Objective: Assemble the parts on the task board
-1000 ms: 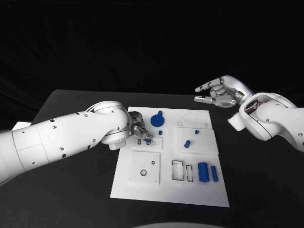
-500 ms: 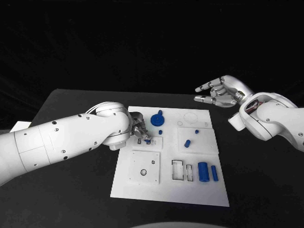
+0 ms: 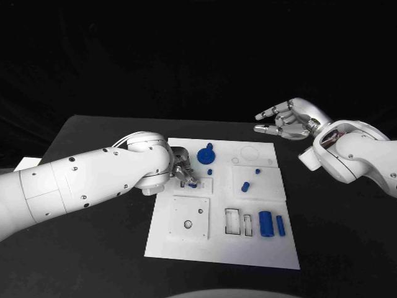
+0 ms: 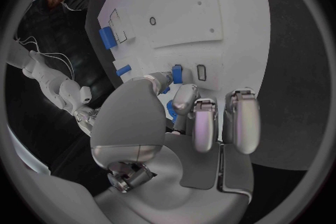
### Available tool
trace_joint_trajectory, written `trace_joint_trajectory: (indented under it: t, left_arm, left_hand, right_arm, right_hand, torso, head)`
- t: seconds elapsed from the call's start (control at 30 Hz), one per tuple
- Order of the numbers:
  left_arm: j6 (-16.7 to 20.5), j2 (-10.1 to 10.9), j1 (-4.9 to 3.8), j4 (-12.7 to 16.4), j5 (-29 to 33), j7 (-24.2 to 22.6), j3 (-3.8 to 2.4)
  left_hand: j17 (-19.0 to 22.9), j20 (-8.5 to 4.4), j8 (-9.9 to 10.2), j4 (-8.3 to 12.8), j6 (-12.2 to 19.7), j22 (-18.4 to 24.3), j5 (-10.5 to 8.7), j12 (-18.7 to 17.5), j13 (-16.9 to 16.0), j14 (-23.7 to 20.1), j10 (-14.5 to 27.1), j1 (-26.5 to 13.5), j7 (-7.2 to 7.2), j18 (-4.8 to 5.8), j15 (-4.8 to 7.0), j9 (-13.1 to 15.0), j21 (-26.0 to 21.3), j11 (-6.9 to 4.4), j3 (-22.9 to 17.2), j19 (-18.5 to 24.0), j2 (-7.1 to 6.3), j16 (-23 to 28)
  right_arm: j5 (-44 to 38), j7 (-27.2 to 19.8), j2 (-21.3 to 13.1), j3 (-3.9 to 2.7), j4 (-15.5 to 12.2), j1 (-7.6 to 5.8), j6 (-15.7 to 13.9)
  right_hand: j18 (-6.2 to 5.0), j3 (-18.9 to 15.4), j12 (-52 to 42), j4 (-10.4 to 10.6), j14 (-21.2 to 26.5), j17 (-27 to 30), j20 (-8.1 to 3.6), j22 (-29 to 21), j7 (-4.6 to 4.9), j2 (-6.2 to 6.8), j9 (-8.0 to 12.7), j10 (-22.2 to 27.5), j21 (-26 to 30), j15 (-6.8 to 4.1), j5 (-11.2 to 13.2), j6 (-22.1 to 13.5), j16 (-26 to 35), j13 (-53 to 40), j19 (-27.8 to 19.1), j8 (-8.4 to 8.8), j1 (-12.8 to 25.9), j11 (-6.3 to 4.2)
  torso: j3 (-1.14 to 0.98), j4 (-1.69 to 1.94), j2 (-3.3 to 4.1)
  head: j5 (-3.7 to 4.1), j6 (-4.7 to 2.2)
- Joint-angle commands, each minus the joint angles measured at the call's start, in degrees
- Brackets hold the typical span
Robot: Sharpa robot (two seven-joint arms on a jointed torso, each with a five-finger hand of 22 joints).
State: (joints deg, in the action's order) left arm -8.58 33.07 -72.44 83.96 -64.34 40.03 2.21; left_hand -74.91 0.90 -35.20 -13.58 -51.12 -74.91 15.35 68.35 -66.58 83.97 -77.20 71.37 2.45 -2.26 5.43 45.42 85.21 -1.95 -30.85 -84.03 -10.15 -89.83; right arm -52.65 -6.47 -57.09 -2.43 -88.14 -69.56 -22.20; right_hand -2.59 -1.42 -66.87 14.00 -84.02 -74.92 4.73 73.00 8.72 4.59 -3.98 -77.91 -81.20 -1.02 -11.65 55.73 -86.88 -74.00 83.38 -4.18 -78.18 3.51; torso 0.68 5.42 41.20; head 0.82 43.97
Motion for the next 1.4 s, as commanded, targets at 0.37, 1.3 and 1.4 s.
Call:
trace_joint_trajectory:
  t: [0.37,1.3,1.4]
  left_arm:
    - [-2.17,-0.92,0.16,-0.81,5.91,4.81,0.12]
    - [-2.83,-2.65,0.16,-3.28,7.78,6.93,0.21]
    - [-2.96,-2.66,0.16,-3.4,7.27,7.04,0.21]
  left_hand:
    - [-15.09,0.11,-0.23,7.93,-0.57,-7.32,-0.26,0.47,-0.16,6.03,-0.83,-1.13,-0.29,0.6,-0.18,0.19,0.3,-0.01,-9.09,-3.11,0.5,-0.17]
    - [-15.09,-0.46,-0.05,3.84,-3.29,-8.64,-0.44,1.61,-1.33,6.03,-1.59,-9.62,-1.37,0.85,0.49,0.52,0.98,-0.8,-2.1,-3.58,0.79,-0.17]
    - [-15.09,-0.51,-0.1,3.49,-3.5,-8.75,-0.44,1.81,-1.52,6.03,-1.72,-10.27,-1.44,0.87,0.54,0.55,1.04,-0.86,-1.59,-3.62,0.68,-0.17]
  right_arm:
    - [-0.22,-0.46,0.06,0.0,-0.08,0.05,1.0]
    - [-0.21,-0.62,0.01,0.0,-0.47,0.05,1.16]
    - [-0.19,-0.65,-0.01,0.0,-0.53,0.05,1.16]
  right_hand:
    - [-0.96,-0.35,0.1,0.05,-4.73,-10.07,0.1,-0.12,-0.33,-0.54,-0.07,0.28,0.38,0.01,-0.23,0.02,0.34,0.08,-0.33,-0.26,0.09,-0.11]
    - [-0.97,-0.39,0.24,0.08,-4.71,-10.0,0.1,-0.2,-0.33,-0.62,-0.07,0.36,0.43,0.01,-0.27,0.02,0.39,0.19,-0.36,-0.26,0.15,-0.11]
    - [-0.99,-0.43,0.38,0.09,-4.69,-9.9,0.1,-0.29,-0.33,-0.67,-0.07,0.44,0.49,0.01,-0.32,0.02,0.46,0.3,-0.4,-0.26,0.19,-0.11]
  torso:
    - [0.0,-0.03,0.06]
    - [-0.03,0.02,-0.04]
    - [-0.01,0.04,-0.03]
  head:
    - [-0.03,0.36]
    - [0.03,0.76]
    - [0.04,0.8]
